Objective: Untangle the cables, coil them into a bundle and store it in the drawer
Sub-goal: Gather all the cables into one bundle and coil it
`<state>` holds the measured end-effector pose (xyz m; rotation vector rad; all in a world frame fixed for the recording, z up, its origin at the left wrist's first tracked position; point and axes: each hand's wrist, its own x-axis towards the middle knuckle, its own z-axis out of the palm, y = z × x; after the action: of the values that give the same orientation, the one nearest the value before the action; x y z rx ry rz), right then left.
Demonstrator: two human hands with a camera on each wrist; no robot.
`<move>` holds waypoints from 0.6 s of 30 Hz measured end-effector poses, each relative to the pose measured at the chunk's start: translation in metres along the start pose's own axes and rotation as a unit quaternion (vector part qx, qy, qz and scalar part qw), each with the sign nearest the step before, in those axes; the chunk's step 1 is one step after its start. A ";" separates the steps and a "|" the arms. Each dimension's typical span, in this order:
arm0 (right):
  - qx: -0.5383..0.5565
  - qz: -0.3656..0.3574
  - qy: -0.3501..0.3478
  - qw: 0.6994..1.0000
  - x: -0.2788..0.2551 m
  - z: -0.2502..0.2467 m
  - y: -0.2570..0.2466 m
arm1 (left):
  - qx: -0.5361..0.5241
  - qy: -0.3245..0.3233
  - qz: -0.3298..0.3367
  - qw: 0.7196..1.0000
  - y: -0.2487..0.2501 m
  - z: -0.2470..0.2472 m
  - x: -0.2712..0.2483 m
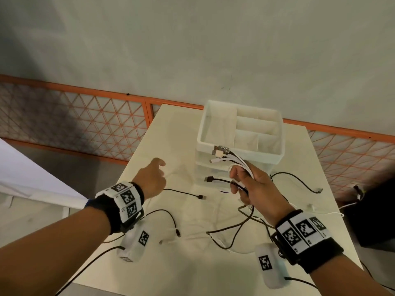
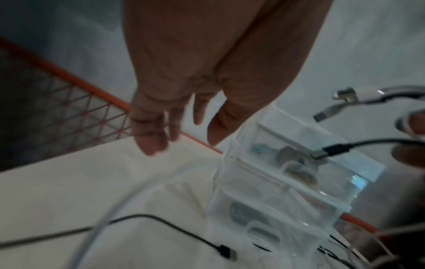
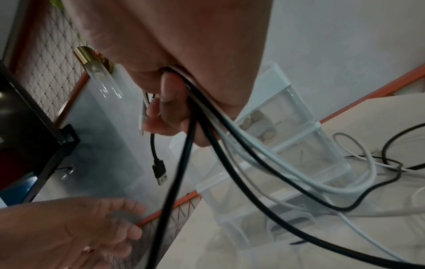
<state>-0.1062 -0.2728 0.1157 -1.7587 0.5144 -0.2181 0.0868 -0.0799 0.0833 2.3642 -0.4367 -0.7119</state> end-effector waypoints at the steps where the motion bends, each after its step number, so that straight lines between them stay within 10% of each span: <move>1: -0.002 -0.002 -0.003 1.000 0.000 0.000 -0.002 | 0.072 0.007 0.012 0.997 0.000 0.001 0.000; 4: 0.010 -0.009 -0.014 1.000 0.002 0.004 -0.010 | 0.052 0.086 0.225 0.969 0.025 0.002 -0.014; 6: 0.026 -0.016 -0.023 0.999 0.003 0.007 -0.015 | 0.071 0.018 0.334 0.940 0.048 0.007 -0.024; 18: 0.039 0.063 0.065 0.995 0.007 -0.011 -0.007 | 0.031 -0.164 0.250 0.954 0.061 0.019 -0.031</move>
<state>-0.1031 -0.2846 0.1249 -1.6367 0.7005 -0.2611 0.0425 -0.1202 0.1217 2.0566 -1.1647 -0.8494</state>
